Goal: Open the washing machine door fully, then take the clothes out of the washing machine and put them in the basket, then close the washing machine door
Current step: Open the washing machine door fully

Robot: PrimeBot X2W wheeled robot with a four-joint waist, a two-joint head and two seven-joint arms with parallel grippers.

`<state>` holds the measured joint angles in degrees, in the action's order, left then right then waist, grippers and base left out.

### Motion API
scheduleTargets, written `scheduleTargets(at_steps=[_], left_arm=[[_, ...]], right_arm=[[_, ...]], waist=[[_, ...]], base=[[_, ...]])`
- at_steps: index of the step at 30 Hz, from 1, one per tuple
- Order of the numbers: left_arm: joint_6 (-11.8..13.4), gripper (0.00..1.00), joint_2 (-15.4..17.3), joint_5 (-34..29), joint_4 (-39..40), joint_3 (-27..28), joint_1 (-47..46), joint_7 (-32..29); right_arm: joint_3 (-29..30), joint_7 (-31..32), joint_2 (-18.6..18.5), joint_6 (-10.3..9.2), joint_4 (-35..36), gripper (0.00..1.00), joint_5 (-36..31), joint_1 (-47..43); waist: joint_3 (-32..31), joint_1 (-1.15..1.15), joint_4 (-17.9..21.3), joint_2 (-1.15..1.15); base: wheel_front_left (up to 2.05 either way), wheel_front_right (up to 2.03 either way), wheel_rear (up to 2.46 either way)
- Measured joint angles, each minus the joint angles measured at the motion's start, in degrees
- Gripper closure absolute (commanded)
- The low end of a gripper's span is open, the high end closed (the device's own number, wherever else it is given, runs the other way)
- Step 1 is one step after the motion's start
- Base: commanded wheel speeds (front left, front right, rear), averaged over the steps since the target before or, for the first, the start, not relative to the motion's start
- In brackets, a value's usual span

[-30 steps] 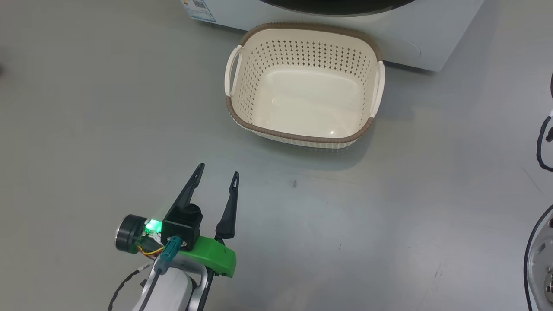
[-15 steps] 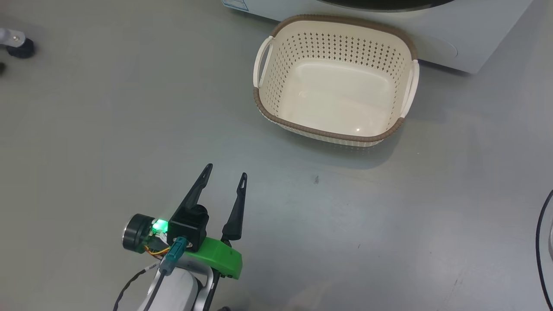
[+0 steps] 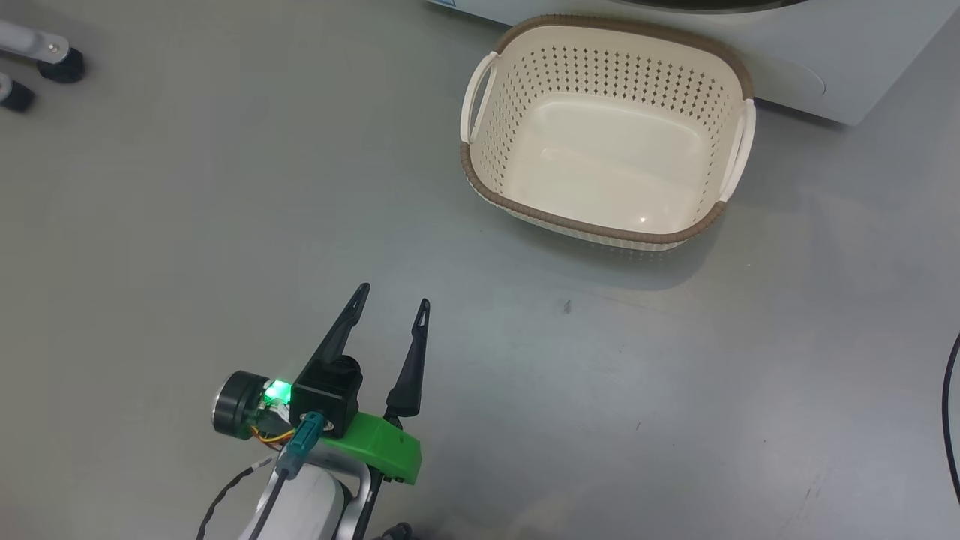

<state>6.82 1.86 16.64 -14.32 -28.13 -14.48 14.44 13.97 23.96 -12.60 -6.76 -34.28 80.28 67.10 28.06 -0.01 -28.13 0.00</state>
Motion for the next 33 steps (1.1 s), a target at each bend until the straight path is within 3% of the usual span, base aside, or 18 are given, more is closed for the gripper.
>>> scheduleTargets(at_steps=[33], left_arm=[[0.0, 0.0, -0.21, 0.01, 1.45, 1.16, -0.02, 0.0]], right_arm=[[-0.25, 4.25, -3.05, -0.53, -13.23, 1.0, 0.77, 8.5]], waist=[[2.07, 0.0, -2.34, 0.0]], base=[[0.0, 0.0, 0.0]])
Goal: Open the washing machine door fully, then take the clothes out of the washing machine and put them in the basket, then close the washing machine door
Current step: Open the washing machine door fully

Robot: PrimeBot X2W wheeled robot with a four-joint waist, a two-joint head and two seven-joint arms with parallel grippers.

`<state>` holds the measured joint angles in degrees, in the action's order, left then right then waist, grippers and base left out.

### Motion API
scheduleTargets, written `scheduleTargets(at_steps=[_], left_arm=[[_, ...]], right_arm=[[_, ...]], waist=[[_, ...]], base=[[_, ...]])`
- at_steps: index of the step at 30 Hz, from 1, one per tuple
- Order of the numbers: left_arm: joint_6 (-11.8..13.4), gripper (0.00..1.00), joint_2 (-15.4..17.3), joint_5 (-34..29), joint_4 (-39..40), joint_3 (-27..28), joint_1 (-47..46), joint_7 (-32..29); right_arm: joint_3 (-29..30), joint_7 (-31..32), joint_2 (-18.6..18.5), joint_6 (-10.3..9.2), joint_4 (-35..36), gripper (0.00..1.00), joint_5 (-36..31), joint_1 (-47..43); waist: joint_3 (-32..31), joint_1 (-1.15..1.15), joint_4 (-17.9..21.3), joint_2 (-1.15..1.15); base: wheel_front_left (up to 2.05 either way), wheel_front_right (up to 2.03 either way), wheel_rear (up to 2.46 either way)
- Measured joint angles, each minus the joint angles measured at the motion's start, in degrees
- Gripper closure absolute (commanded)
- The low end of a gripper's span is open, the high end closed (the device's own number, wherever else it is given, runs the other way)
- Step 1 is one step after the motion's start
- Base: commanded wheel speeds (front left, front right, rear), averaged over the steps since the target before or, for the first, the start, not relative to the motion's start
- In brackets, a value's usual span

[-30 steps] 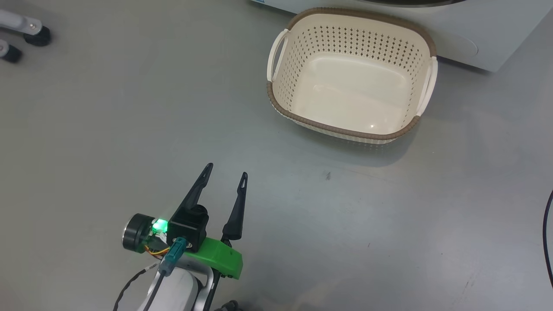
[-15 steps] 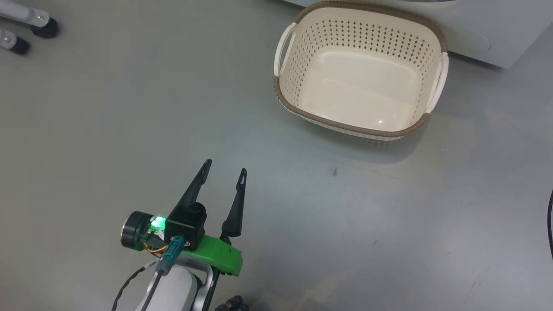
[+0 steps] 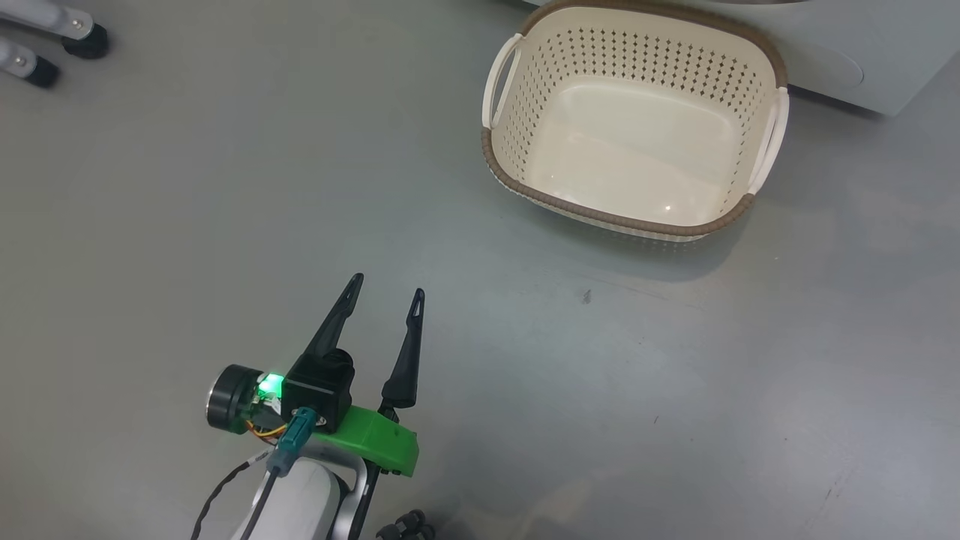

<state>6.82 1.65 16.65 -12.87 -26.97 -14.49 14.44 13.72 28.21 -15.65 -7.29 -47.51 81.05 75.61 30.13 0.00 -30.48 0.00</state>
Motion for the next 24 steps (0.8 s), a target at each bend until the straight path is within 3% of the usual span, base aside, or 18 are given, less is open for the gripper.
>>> scheduleTargets(at_steps=[24], left_arm=[[0.0, 0.0, 0.0, -0.01, -0.98, 0.21, 0.01, 0.0]], right_arm=[[-1.89, 5.3, -0.01, -0.01, -4.92, 1.0, -0.08, -0.15]], waist=[[-3.01, 0.0, 0.79, 0.0]], base=[[0.0, 0.0, 0.0]])
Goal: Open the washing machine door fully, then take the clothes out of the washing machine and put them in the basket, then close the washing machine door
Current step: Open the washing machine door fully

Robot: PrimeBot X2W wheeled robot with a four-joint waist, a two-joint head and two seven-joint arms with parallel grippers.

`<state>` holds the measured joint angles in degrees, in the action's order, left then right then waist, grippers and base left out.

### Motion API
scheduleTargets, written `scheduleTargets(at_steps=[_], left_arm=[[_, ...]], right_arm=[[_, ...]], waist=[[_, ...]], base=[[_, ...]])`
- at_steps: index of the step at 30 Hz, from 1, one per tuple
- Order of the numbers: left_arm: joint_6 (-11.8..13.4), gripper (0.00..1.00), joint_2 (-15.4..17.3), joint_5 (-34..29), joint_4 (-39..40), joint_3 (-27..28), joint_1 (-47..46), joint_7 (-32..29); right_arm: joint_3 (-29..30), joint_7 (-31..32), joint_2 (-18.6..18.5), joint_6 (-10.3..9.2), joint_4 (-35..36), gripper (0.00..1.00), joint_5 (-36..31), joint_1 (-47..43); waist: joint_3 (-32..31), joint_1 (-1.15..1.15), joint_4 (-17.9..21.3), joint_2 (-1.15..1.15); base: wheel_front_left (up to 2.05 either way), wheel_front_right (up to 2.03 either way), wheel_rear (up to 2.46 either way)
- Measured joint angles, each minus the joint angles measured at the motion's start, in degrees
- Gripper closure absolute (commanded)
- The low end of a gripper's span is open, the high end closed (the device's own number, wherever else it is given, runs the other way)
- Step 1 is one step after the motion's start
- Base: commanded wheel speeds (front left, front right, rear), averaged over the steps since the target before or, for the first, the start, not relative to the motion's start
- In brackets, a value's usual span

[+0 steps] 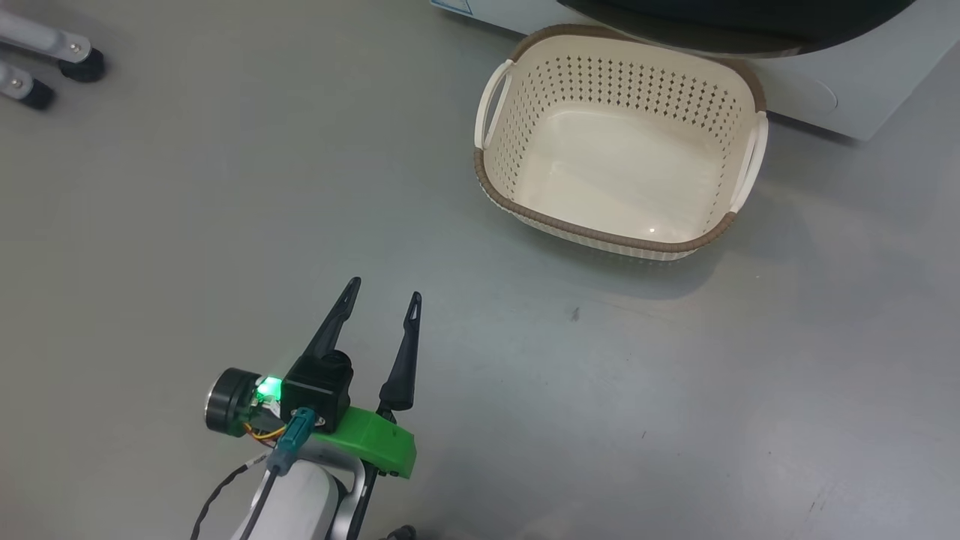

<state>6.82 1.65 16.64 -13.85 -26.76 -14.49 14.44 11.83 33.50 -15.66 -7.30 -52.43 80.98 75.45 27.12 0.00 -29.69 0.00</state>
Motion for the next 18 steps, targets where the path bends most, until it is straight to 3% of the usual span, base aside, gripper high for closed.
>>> scheduleTargets(at_steps=[18], left_arm=[[0.0, 0.0, 0.01, -0.52, -1.08, 1.27, 0.14, 0.0]], right_arm=[[-1.32, 2.0, 2.03, 0.77, -2.31, 1.0, -0.02, -5.53]], waist=[[-3.7, 0.0, 0.8, 0.0]], base=[[0.0, 0.0, 0.0]])
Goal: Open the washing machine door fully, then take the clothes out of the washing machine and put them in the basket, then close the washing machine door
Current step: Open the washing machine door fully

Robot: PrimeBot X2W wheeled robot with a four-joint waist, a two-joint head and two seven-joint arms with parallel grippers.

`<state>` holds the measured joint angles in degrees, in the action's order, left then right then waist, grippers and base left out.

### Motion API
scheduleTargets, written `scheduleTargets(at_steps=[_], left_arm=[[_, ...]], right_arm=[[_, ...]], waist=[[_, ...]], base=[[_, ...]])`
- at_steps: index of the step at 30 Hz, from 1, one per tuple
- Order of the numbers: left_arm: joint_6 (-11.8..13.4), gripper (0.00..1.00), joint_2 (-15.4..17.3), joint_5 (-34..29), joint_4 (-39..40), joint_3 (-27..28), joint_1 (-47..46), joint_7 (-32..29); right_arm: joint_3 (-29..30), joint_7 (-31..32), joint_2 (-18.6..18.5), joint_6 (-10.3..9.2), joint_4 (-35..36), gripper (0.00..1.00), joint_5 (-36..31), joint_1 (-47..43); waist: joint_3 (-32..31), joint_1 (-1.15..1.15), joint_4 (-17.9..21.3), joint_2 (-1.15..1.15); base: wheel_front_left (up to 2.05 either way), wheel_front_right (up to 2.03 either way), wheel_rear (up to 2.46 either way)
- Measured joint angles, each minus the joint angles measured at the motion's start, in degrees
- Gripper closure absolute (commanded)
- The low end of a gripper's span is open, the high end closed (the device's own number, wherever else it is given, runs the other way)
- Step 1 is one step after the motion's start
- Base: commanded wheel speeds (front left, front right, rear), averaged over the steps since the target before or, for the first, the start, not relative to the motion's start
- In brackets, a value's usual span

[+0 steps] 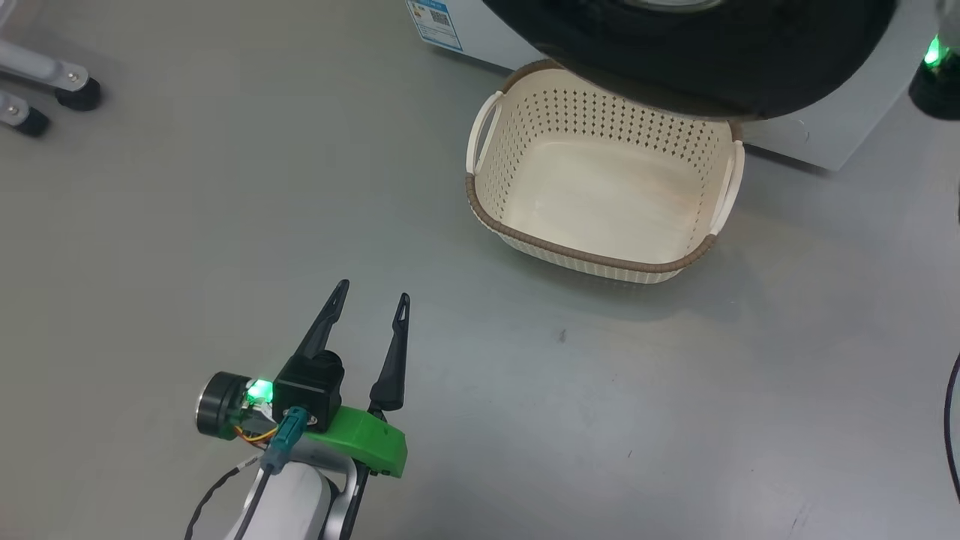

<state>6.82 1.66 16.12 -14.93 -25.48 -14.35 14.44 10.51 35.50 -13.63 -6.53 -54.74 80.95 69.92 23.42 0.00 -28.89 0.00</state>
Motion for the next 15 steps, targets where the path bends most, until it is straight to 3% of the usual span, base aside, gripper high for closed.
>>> scheduleTargets(at_steps=[8, 15], left_arm=[[0.0, 0.0, 0.01, -0.1, -0.41, 0.07, 0.59, 0.0], [0.0, 0.0, 0.01, -0.59, -0.38, -0.07, 0.6, 0.0]], right_arm=[[-0.97, 0.59, 3.05, 0.41, -1.34, 1.0, -0.09, -2.24], [-1.2, 0.82, 2.85, 0.41, -1.34, 1.0, -0.59, -2.32]], waist=[[-1.41, 0.0, 0.67, 0.0], [-1.9, 0.0, 1.17, 0.0]], base=[[0.0, 0.0, 0.0], [0.0, 0.0, 0.0]])
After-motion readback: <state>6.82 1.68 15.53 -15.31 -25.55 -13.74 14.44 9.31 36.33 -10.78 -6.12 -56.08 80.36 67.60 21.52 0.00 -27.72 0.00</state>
